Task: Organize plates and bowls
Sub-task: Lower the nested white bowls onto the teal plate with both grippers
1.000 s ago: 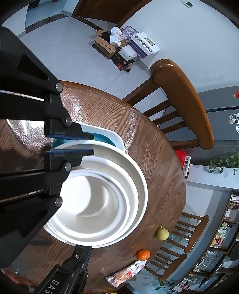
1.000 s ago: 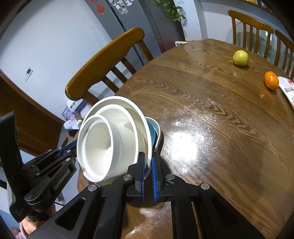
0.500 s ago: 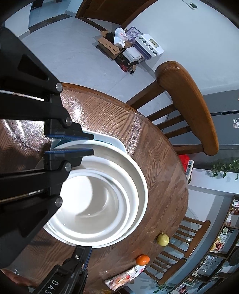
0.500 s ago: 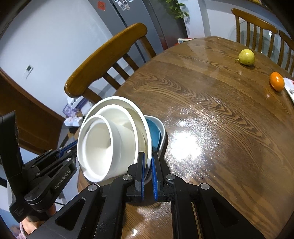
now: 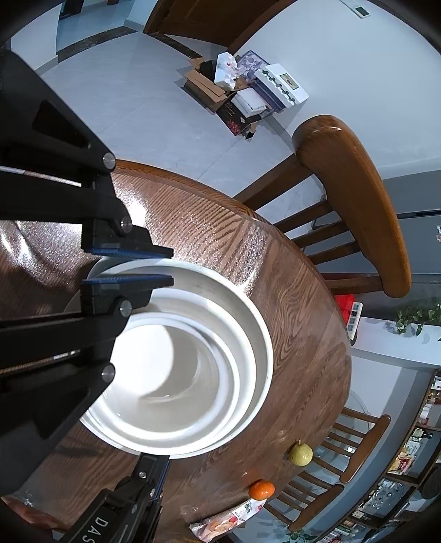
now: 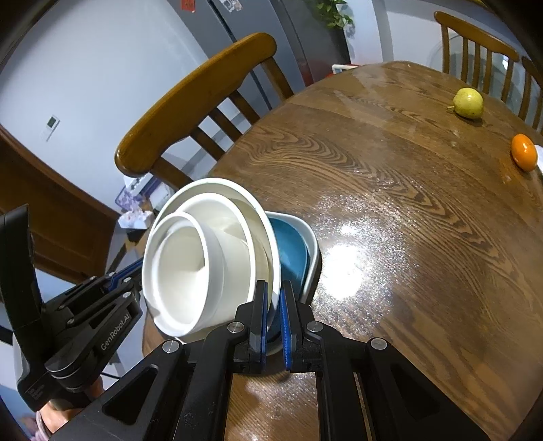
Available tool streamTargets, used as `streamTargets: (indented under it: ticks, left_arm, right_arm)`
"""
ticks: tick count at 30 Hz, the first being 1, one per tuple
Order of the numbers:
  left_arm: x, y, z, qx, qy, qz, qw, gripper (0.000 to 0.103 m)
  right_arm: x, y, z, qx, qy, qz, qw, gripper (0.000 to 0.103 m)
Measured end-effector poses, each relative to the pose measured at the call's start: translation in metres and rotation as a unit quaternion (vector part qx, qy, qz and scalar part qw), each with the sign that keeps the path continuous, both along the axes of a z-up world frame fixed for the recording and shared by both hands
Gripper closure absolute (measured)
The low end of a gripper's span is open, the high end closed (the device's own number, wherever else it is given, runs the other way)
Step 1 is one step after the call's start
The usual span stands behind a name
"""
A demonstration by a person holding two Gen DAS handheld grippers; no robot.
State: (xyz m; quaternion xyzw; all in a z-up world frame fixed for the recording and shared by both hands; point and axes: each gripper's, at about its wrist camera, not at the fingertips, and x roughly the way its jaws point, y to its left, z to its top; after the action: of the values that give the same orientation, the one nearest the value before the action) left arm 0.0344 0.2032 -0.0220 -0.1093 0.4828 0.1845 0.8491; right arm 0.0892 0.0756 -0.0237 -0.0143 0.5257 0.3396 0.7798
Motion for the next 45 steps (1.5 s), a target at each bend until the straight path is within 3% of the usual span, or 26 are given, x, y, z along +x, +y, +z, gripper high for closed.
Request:
streamTargets:
  ticks: [45]
  left_arm:
    - [0.013,0.007,-0.017,-0.007,0.028,-0.006,0.9996,0.098]
  right_arm:
    - [0.013,0.006,-0.016,-0.012,0.019,-0.005,1.0,0.092]
